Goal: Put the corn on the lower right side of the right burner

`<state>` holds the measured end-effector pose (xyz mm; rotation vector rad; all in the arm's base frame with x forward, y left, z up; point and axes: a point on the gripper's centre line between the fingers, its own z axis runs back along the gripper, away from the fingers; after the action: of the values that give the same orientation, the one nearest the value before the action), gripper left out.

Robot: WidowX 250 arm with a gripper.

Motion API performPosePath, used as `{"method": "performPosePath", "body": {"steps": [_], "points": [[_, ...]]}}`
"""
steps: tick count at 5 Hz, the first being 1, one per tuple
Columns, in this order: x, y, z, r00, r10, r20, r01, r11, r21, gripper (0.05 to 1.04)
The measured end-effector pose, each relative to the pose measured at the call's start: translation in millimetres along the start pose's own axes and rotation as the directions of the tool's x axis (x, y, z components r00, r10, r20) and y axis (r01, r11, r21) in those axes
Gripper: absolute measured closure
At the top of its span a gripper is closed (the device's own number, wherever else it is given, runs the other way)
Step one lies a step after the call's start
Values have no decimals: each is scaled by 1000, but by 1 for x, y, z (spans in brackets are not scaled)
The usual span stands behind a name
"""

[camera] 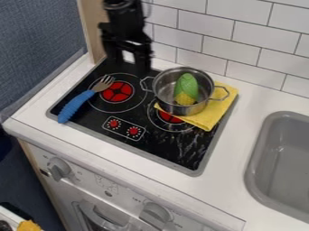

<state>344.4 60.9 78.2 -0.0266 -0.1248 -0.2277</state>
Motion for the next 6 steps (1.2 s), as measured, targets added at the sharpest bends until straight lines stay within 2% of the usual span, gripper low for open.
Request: {"method": "performPosePath", "body": {"steps": [1,2,3,4,5,6], "points": [[29,-37,-4,984,-176,-13,177,984,30,84],[43,-51,-23,978,-206,-45,207,978,24,84],[50,-60,-30,975,-212,-60,213,977,21,84],[50,-64,-35,973,-213,-84,215,976,17,136],[49,-66,-37,974,-212,-75,214,977,10,412],[46,-67,-37,971,-228,-77,229,973,3,474]]}}
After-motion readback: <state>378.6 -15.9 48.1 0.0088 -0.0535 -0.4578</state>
